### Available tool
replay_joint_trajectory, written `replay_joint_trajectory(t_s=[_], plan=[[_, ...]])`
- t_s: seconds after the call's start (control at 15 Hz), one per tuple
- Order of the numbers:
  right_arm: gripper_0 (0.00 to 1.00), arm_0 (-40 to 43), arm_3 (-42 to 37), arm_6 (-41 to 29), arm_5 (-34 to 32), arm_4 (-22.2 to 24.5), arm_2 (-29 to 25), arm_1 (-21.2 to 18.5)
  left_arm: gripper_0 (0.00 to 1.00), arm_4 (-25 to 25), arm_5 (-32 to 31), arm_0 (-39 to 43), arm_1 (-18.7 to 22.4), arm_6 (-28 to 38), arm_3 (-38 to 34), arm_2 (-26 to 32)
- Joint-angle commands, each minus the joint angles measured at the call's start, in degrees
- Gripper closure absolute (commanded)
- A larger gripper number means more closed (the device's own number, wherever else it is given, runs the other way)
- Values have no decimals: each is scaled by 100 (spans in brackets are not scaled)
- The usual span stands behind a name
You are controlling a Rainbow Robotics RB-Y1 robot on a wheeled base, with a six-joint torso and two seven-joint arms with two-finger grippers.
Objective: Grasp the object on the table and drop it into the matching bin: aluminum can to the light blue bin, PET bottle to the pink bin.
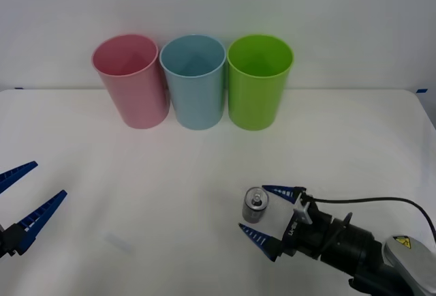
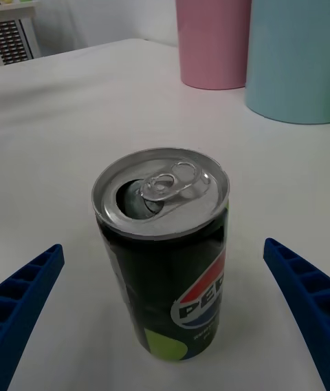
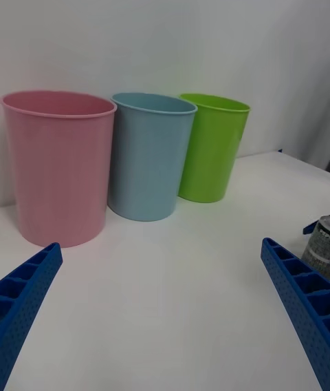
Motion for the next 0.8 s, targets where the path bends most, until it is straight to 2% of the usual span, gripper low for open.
replay_joint_trajectory(t_s=[0.07,0.67,0.73,0.8], plan=[[0,-82,4,24,278,55,167,130,0,0,0,0,0,0,0,0],[0,-108,4,68,401,231,184,288,0,0,0,0,0,0,0,0],[60,-108,4,68,401,231,184,288,0,0,0,0,0,0,0,0],[98,-99,-5,85,392,231,184,288,0,0,0,0,0,0,0,0]])
